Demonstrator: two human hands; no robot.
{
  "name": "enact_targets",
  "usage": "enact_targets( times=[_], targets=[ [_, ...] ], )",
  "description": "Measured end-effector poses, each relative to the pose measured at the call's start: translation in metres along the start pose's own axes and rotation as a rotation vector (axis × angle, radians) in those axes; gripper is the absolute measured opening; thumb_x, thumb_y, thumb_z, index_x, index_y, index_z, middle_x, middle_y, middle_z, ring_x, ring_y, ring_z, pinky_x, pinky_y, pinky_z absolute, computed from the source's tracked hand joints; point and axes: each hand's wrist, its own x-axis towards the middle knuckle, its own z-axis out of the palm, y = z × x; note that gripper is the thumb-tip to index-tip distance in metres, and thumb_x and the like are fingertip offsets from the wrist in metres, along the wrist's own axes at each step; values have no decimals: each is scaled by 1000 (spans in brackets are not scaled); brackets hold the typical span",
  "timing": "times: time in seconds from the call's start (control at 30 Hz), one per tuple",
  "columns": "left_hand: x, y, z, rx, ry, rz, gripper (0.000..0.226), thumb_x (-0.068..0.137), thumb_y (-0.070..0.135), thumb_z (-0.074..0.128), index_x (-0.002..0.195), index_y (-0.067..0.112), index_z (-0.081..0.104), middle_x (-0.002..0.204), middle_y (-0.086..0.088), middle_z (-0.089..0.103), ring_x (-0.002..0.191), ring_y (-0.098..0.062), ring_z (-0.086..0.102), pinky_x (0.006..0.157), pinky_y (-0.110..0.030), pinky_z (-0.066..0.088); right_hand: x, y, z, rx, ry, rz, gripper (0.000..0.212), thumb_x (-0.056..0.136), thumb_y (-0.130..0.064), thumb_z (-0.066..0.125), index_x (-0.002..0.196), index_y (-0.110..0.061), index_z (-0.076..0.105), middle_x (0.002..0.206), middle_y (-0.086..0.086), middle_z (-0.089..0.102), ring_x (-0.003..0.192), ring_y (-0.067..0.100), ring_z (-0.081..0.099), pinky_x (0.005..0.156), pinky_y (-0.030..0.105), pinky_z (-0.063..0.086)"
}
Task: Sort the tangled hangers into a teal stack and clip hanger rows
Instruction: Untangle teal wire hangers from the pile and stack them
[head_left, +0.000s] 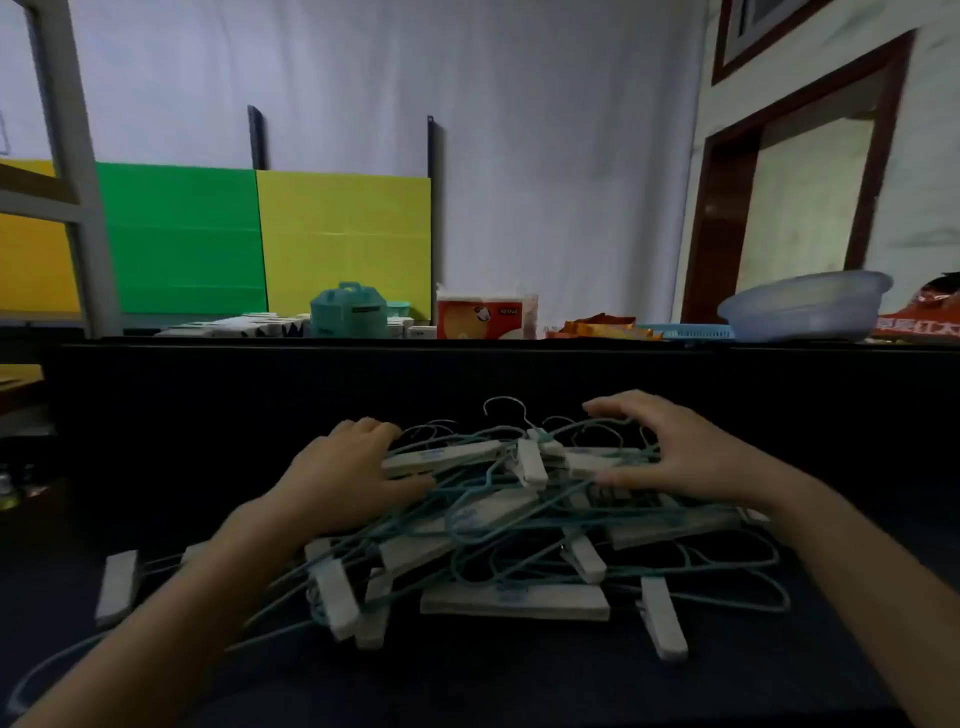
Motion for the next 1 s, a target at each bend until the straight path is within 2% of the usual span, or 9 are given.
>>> enact_targets(
  times=[0.1,0.17,0.3,0.37,0.5,0.57,0.8,0.87,1.0],
  targets=[
    [20,-4,6,45,-222,-64,86,77,68,48,143,19,24,148,-1,31,131,-20,35,107,-34,34,27,23,-7,-148,-197,25,92,72,-46,73,146,-31,20,144,-16,22,133,5,20,107,20,18],
    [26,-6,7,58,-280,-70,91,71,74,48,142,21,25,147,0,31,129,-18,37,107,-32,34,45,37,-7,-180,-301,45,101,69,-48,74,147,-31,12,153,-12,13,141,9,11,112,24,13],
    [31,-8,3,57,-335,-59,129,31,89,31,142,23,23,144,5,29,128,-14,34,107,-29,32,64,61,-6,-161,-395,46,96,67,-51,73,144,-35,18,147,-18,21,135,4,21,110,23,18],
    [35,-10,2,5,-341,-72,121,34,89,36,135,23,33,136,5,35,120,-12,37,103,-27,34,69,69,-4,-160,-397,12,92,65,-54,73,141,-37,24,137,-24,26,124,-2,26,105,18,21],
    [44,-12,6,-99,-314,-92,73,68,68,59,122,21,43,120,5,38,104,-11,43,93,-25,41,76,71,1,-162,-375,-62,87,58,-64,72,132,-43,31,120,-35,31,118,-5,34,101,17,27],
    [46,-12,7,-140,-288,-101,65,68,62,66,115,22,44,116,5,39,99,-9,44,89,-25,43,76,66,-3,-137,-324,-112,82,55,-65,73,125,-45,36,120,-33,35,115,-9,38,102,18,33],
    [47,-21,-13,-296,-185,-39,115,14,88,56,111,28,41,107,17,38,93,-3,45,78,-18,41,69,33,-19,-59,-135,-262,81,52,-64,75,124,-44,44,115,-35,41,113,-10,43,91,11,39],
    [45,-22,-19,-310,-120,0,113,22,84,62,117,26,42,104,22,36,88,-3,46,71,-14,39,69,25,-18,-64,-87,-279,83,50,-67,73,125,-45,44,117,-36,40,113,-10,44,91,13,39],
    [45,-25,-26,-241,48,59,78,66,47,74,130,18,40,119,7,31,93,-12,40,82,-21,35,63,16,-16,-73,4,-255,85,46,-73,70,122,-48,42,117,-36,39,112,-11,44,92,19,39]
  ],
)
